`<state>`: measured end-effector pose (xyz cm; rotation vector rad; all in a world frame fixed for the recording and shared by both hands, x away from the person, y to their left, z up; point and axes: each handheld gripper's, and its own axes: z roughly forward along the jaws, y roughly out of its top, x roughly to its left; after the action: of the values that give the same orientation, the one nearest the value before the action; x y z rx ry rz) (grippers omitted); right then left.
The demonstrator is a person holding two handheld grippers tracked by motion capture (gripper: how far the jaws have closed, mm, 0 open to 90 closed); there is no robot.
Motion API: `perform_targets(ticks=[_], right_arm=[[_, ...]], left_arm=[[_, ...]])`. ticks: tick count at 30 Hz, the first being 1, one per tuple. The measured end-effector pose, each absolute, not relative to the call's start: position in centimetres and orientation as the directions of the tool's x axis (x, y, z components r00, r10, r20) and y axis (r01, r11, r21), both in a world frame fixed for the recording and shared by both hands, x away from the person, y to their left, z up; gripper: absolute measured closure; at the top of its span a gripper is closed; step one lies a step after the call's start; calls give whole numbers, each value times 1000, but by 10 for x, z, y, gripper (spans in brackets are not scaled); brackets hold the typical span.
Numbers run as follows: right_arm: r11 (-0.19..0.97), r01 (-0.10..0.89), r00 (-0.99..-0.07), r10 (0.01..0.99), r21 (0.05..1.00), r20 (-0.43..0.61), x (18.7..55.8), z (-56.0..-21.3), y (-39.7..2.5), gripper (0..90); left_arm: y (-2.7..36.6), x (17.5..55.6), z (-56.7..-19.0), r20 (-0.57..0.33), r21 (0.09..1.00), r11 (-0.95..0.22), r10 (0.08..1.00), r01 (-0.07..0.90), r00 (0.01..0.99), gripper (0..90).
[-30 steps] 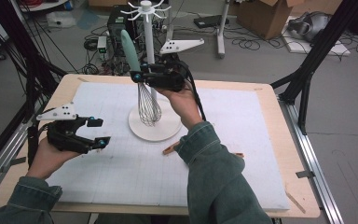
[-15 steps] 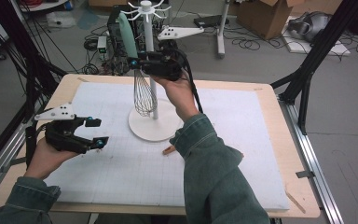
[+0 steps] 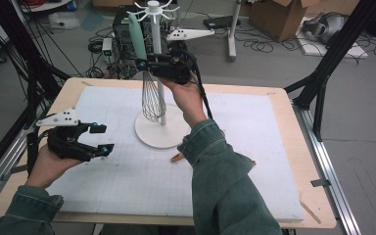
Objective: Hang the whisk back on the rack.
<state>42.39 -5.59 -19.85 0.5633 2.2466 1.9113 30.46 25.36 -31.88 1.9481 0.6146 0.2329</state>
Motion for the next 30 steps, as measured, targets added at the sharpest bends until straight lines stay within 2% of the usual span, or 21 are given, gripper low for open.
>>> perform_targets(ticks=[19,30], right_arm=[[123,213,-896,420,969,144,426,-203,-65,678],[128,205,-887,442,970,129,421,-202,-82,581]], left_arm=[[253,305,-319,-111,886,-337,515,320,850,229],[252,305,-318,-111,883,-342,513,321,851,229]])
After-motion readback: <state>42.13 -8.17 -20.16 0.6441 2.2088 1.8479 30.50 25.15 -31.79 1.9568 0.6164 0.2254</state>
